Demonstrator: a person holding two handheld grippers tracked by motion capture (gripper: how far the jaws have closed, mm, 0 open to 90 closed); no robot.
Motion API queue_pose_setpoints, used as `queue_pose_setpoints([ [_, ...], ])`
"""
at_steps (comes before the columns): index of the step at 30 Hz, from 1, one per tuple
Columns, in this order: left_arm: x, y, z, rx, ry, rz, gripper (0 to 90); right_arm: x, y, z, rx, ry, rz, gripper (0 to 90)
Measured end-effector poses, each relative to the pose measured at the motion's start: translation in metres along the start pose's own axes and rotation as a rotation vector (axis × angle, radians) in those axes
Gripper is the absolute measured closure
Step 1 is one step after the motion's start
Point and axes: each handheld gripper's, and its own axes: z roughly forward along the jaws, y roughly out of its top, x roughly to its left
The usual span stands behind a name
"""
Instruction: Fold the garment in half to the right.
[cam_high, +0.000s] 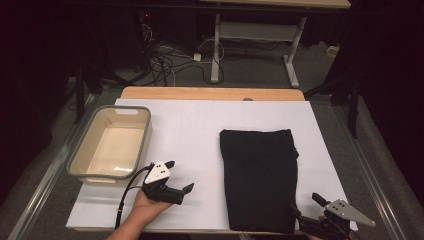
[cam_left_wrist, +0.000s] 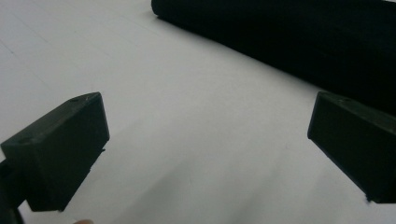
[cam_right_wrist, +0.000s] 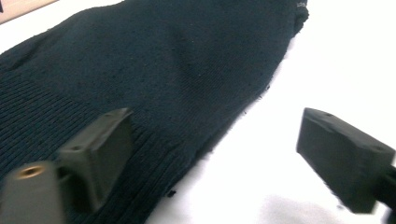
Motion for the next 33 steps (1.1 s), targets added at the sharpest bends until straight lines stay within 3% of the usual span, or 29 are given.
queue_pose_setpoints([
  [2, 0.001, 0.0, -0.001, -0.011, 0.0, -0.012, 0.0, -0.001, 0.0, 0.001, -0.002, -0.008, 0.014, 0.0],
  [12, 0.001, -0.001, -0.002, -0.021, -0.003, -0.012, 0.0, 0.003, 0.002, 0.003, -0.01, -0.015, -0.007, 0.0],
  [18, 0.001, -0.001, -0.002, -0.02, -0.01, -0.008, 0.0, 0.008, 0.006, 0.004, -0.016, 0.009, -0.015, 0.0],
  [33, 0.001, -0.001, -0.002, -0.024, -0.02, -0.002, 0.0, 0.044, 0.02, 0.016, -0.014, 0.08, -0.094, 0.0],
])
